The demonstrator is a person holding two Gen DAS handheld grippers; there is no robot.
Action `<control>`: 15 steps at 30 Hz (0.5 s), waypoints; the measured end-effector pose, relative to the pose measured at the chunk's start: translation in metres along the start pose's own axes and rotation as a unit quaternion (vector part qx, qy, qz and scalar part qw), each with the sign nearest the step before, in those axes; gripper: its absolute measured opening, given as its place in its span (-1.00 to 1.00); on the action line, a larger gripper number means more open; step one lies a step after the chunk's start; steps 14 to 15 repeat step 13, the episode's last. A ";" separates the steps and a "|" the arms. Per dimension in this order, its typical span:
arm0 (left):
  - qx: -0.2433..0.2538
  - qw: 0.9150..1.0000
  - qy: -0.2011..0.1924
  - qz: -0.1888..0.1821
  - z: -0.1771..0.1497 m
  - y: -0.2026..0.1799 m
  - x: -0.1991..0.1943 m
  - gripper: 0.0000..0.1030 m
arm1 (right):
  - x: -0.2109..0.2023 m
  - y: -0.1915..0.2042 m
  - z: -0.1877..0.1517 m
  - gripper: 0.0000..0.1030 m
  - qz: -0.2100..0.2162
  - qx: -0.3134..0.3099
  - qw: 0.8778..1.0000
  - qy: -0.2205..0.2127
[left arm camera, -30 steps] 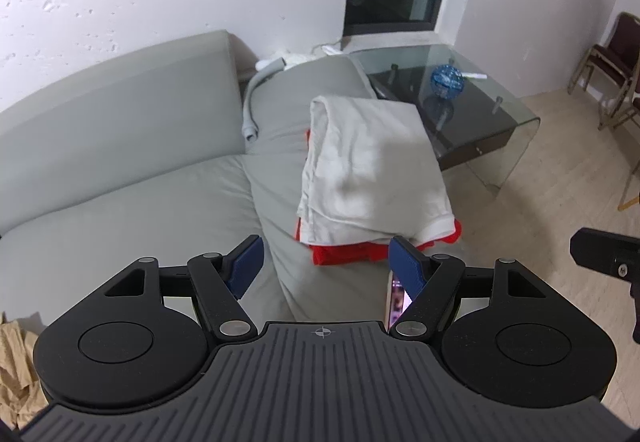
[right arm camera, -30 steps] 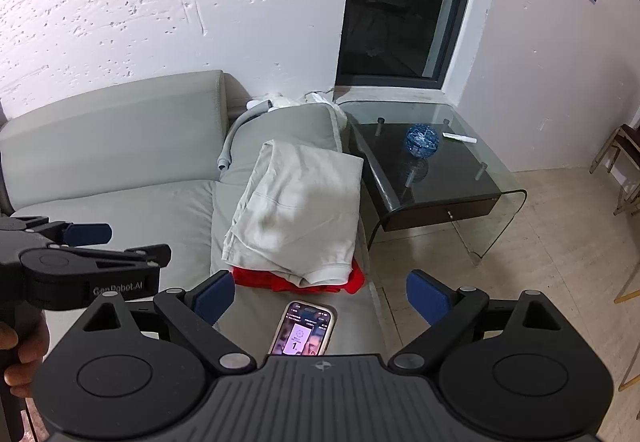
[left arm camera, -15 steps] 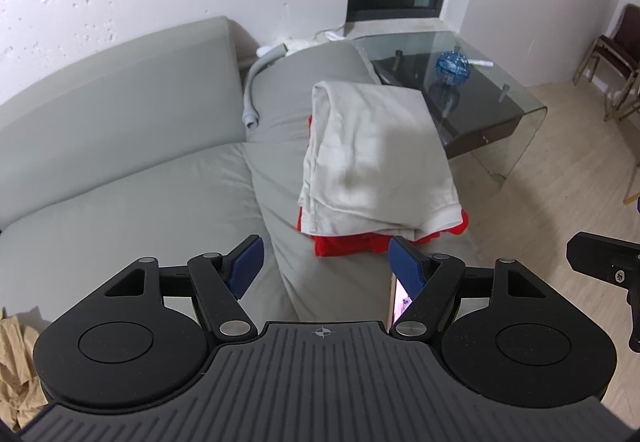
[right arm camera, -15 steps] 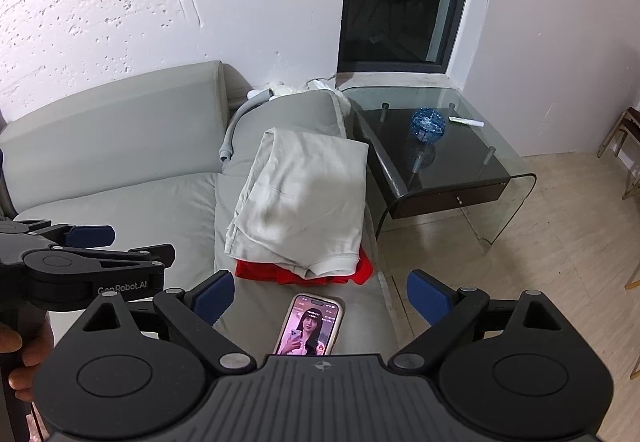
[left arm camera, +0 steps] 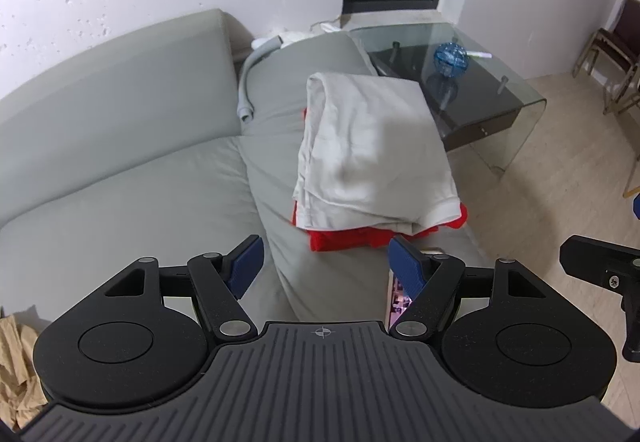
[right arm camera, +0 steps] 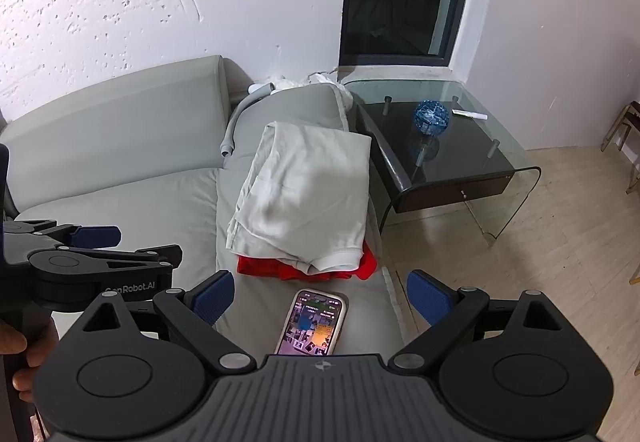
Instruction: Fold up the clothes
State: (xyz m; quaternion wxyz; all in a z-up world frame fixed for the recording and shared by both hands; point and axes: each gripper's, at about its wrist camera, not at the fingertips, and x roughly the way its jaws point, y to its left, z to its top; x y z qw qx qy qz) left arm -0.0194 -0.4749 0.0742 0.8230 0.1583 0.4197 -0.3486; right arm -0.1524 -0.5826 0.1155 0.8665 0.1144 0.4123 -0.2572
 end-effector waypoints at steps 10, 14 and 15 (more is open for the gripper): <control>0.003 1.000 -0.003 -0.001 0.001 -0.003 0.004 0.44 | 0.004 -0.003 -0.002 0.81 0.000 0.003 1.000 0.005; 0.006 1.000 -0.003 0.000 0.001 -0.004 0.005 0.44 | 0.006 -0.004 -0.003 0.81 0.000 0.004 1.000 0.007; 0.006 1.000 -0.003 0.000 0.001 -0.004 0.005 0.44 | 0.006 -0.004 -0.003 0.81 0.000 0.004 1.000 0.007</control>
